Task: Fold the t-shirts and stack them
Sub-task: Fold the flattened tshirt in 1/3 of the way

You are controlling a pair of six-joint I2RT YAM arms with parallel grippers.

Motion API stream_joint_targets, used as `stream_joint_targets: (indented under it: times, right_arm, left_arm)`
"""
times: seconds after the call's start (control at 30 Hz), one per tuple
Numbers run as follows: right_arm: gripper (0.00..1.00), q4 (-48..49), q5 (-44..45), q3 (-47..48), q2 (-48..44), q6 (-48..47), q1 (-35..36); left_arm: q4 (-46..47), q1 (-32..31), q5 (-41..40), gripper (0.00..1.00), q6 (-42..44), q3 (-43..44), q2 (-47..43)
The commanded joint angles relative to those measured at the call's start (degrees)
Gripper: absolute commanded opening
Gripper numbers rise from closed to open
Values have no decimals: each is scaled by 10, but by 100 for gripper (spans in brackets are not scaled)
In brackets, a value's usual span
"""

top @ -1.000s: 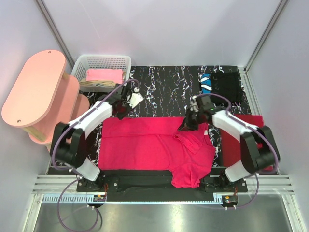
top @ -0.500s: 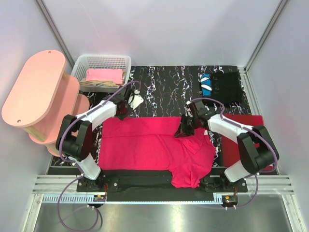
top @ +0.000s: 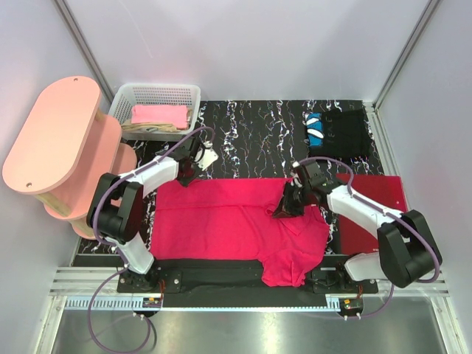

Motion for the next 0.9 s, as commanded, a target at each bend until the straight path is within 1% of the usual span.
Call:
stream_joint_targets:
  times: [0.0, 0.03, 0.1, 0.13, 0.23, 0.3, 0.43, 0.6, 0.87]
  right_arm:
    - [12, -15, 26, 112, 15, -24, 3]
    - [12, -15, 29, 151, 46, -29, 3]
    - [10, -18, 30, 185, 85, -39, 3]
    - [10, -16, 27, 212, 122, -41, 3]
    - [7, -16, 27, 241, 184, -51, 3]
    - [6, -17, 30, 240, 209, -57, 3]
    - [5, -12, 45, 202, 208, -58, 3]
    - [6, -6, 59, 155, 177, -47, 3]
    - [6, -5, 59, 106, 141, -35, 3]
  left_arm:
    - [29, 4, -7, 28, -1, -8, 1]
    - [28, 4, -7, 28, -2, -7, 0]
    - [28, 4, -7, 28, -2, -9, -3]
    - [28, 4, -7, 28, -2, -10, -4]
    - [34, 6, -10, 28, -1, -14, -4]
    - [37, 7, -10, 27, -1, -17, -4]
    - [44, 13, -8, 27, 2, -24, -2]
    - [57, 15, -10, 27, 6, -34, 8]
    - [79, 15, -24, 27, -2, -51, 35]
